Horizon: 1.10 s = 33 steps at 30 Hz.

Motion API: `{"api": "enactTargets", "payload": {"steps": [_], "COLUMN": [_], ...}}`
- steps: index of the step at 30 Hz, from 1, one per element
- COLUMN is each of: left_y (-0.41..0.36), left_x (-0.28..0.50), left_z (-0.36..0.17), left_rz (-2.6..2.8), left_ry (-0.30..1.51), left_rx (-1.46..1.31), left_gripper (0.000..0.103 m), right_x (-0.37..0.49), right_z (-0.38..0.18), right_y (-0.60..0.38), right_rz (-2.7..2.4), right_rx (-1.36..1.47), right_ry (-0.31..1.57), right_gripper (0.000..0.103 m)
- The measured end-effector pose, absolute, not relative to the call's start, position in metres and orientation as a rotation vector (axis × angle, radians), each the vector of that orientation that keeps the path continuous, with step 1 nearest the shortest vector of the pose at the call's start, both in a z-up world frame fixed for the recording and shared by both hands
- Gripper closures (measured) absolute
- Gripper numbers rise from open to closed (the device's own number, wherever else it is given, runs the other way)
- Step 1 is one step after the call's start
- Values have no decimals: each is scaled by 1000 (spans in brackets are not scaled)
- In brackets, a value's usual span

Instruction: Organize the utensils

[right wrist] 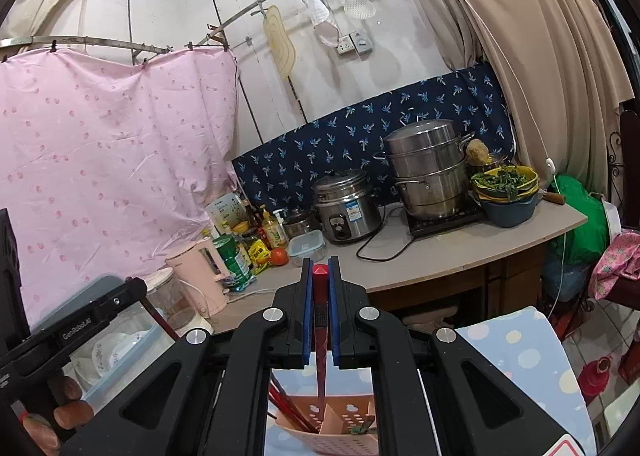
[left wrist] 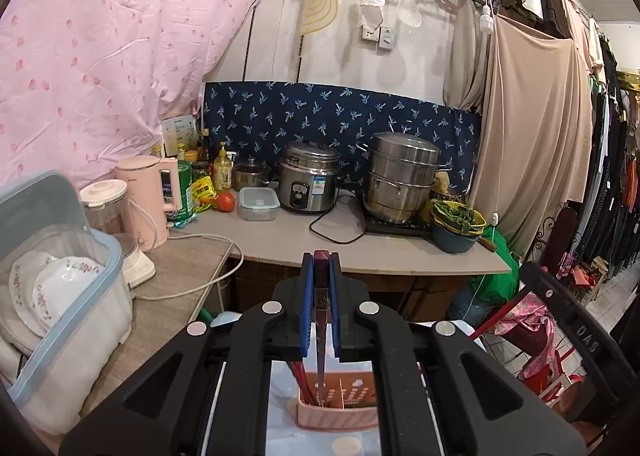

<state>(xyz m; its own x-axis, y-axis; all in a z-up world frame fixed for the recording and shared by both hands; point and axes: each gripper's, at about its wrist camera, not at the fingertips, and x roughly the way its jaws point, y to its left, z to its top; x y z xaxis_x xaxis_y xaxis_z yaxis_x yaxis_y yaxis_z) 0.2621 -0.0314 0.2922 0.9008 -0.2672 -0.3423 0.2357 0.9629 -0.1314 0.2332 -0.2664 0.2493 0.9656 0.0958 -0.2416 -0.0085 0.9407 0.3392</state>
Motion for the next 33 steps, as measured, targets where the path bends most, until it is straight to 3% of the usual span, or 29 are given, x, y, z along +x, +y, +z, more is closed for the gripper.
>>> {"api": "enactTargets", "payload": {"steps": [16,18,20,23,33], "left_y": [-58,-60,-60,-57,-53], "left_x": [324,324,324,317,293], "left_z": [202,197,196,198,196], "left_rz": [-281,-270,-263,-251,-209], "left_ry": [500,512,519,509,557], "left_rx": [-63,-45,-39,-45,-19], "left_gripper": [96,90,67,52,49], "right_x": [288,287,283,277,236], "right_z": [169,168,169,172,174], "right_y": [-262,-261,-261,-260,-257], "right_rz": [37,34,34,37,47], "right_rx": [311,307,306,299,275], "right_ry": [460,462,459,449,462], "right_gripper": [94,90,86,76,70]}}
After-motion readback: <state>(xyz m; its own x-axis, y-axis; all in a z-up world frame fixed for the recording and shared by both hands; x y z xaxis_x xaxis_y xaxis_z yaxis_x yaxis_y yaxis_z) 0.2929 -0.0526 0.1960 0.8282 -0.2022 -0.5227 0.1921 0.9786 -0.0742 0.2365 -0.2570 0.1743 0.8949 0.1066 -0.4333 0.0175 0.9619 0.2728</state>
